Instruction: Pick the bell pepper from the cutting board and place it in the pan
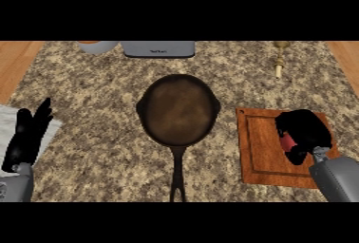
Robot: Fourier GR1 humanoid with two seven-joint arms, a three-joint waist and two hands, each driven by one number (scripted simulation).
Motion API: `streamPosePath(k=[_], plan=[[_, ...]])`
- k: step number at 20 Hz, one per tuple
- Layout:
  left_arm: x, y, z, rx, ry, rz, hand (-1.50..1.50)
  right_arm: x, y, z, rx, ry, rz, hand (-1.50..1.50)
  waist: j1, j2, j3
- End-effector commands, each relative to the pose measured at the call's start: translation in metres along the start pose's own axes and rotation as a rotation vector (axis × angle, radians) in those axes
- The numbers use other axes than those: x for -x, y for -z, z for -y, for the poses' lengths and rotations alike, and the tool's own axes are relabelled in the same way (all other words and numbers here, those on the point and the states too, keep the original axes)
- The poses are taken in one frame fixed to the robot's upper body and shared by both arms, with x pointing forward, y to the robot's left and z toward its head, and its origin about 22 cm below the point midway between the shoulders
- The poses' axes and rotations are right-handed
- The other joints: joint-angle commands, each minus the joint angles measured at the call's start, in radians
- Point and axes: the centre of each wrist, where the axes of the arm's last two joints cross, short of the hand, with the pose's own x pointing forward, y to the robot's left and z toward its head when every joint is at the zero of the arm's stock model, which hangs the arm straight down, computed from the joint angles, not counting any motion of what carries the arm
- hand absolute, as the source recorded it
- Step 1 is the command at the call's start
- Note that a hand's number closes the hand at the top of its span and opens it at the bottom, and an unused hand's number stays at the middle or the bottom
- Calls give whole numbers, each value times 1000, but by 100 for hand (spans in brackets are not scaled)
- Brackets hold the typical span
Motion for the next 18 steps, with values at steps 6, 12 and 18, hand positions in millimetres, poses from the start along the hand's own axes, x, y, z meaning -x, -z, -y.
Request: streamPosePath(k=[6,12,18], plan=[[-4,-5,-4,4,20,6,0,81,17,2,68,176,320,150,16,1,1],[-22,2,7,13,-10,7,0,63,24,54,480,347,530,150,-5,-5,2],[-7,0,13,-1,-9,-16,0,41,36,90,475,411,617,150,-4,-4,-1]])
